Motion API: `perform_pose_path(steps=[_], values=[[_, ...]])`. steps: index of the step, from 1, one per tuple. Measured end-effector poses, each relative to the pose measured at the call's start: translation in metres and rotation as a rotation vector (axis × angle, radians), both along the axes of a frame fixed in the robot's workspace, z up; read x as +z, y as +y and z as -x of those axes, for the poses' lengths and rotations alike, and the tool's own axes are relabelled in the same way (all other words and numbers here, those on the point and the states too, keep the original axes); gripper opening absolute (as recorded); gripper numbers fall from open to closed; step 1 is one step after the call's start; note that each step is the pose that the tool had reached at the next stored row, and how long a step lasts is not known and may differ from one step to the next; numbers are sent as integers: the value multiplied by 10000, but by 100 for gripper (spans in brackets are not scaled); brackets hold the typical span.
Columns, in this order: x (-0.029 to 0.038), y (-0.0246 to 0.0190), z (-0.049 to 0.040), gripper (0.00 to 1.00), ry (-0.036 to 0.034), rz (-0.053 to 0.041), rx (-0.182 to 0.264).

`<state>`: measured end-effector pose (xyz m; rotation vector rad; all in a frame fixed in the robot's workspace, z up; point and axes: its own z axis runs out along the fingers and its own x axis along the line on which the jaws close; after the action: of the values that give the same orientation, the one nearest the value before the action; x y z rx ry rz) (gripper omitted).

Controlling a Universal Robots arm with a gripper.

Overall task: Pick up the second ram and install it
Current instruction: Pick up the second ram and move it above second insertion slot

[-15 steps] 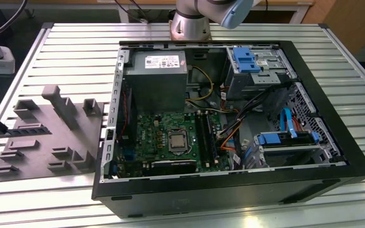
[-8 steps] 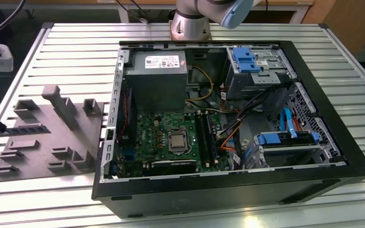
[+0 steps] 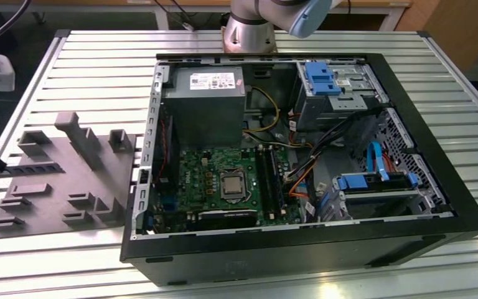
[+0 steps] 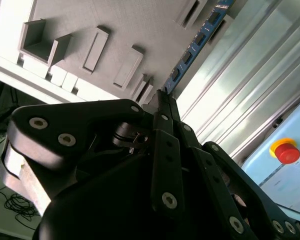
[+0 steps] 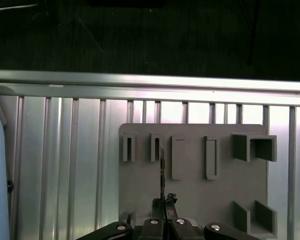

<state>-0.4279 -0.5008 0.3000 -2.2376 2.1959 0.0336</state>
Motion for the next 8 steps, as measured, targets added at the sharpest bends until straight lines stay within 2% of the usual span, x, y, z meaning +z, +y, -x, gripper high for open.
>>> perform_pose_path(steps=[8], values=[[54,0,0,11,-6,-4,0]])
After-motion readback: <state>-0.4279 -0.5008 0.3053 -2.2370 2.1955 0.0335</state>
